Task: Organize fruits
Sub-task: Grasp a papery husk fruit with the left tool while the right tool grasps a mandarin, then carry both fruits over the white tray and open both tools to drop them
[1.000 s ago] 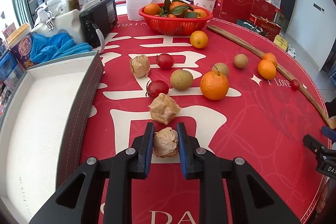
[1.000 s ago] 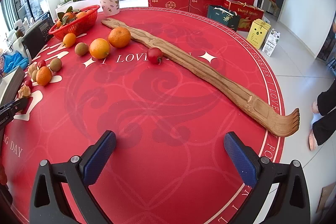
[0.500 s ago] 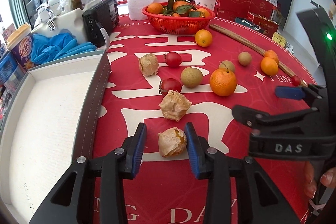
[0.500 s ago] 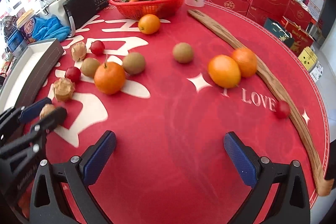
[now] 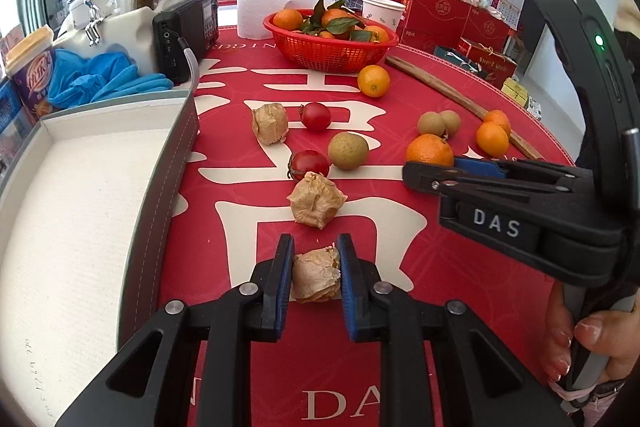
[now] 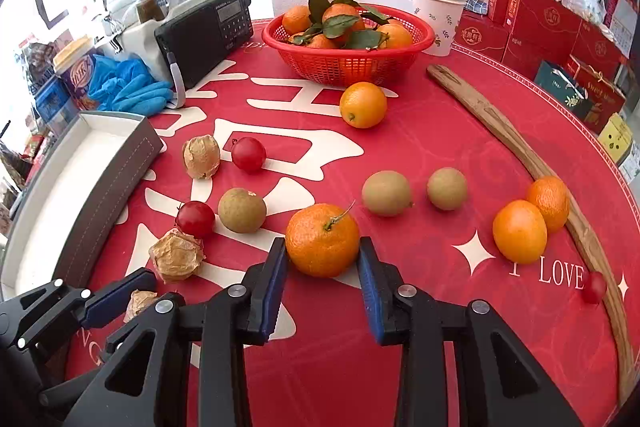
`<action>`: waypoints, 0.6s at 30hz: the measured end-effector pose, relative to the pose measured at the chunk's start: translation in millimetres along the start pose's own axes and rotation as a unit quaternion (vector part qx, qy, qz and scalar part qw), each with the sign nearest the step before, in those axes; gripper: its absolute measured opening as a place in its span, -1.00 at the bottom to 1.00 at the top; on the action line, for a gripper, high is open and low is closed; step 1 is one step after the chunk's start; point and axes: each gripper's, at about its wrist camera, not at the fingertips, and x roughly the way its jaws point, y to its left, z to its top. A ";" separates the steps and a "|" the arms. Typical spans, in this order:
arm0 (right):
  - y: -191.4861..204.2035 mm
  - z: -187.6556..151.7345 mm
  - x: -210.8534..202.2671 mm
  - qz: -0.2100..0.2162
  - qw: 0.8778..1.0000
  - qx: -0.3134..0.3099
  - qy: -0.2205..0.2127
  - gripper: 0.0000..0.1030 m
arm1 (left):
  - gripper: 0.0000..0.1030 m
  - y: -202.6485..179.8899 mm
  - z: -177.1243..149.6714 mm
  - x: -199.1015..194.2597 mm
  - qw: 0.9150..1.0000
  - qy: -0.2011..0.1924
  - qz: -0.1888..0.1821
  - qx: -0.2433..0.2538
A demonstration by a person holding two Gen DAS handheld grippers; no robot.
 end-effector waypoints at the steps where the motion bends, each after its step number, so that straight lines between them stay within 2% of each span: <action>1: -4.0 -2.3 -2.7 0.003 1.000 0.006 -0.002 -0.30 | -0.54 0.2 -0.5 -3.3 1.000 -0.008 0.005 0.002; 6: -17.1 -10.9 -11.2 0.019 0.999 0.026 -0.004 -0.30 | -0.54 4.2 3.3 -20.5 0.999 -0.044 0.005 -0.012; 11: -14.6 -10.9 -14.1 0.029 0.999 0.027 -0.007 -0.30 | -0.54 7.5 8.7 -33.3 0.997 -0.073 0.024 -0.021; 18: -5.2 -8.1 -17.5 0.054 0.998 0.026 -0.013 -0.30 | -0.54 34.6 11.7 -52.6 0.993 -0.097 0.039 -0.056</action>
